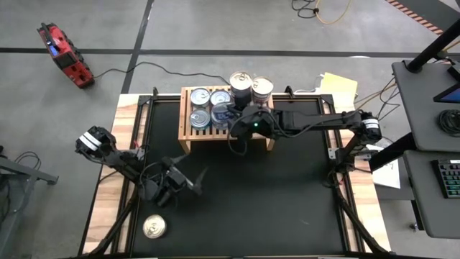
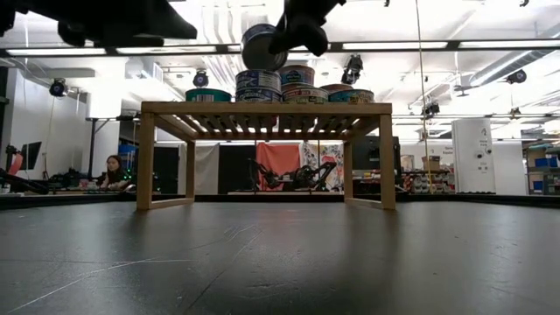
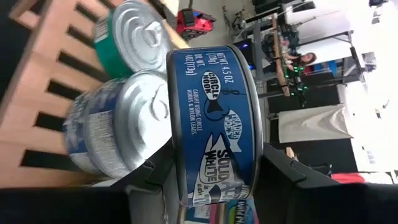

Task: Stack canned seafood by type on shelf
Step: Stack the blue tuna can on top of the blue tuna can

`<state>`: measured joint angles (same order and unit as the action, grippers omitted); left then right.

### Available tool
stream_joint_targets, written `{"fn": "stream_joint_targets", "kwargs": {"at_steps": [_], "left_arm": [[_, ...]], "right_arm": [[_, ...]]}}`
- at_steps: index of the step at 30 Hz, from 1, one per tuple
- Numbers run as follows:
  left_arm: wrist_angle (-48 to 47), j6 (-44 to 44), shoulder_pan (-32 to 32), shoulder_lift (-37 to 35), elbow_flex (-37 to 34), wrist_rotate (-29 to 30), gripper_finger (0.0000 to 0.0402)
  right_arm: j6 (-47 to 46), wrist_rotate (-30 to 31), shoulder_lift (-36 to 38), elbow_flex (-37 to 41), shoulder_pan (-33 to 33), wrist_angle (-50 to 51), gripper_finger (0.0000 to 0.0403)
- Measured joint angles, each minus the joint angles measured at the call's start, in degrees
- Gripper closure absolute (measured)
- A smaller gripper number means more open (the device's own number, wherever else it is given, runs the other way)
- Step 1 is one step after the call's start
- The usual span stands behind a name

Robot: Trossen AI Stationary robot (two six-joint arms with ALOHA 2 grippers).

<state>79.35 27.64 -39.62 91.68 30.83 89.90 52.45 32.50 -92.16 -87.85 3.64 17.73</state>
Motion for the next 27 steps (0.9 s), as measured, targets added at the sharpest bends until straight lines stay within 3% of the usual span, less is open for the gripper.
{"fn": "stream_joint_targets", "kwargs": {"at_steps": [27], "left_arm": [[-0.22,2.95,-0.15,-0.04,0.42,0.14,0.0022]], "right_arm": [[1.99,0.05,-2.67,0.00,2.14,-3.89,0.0258]]}}
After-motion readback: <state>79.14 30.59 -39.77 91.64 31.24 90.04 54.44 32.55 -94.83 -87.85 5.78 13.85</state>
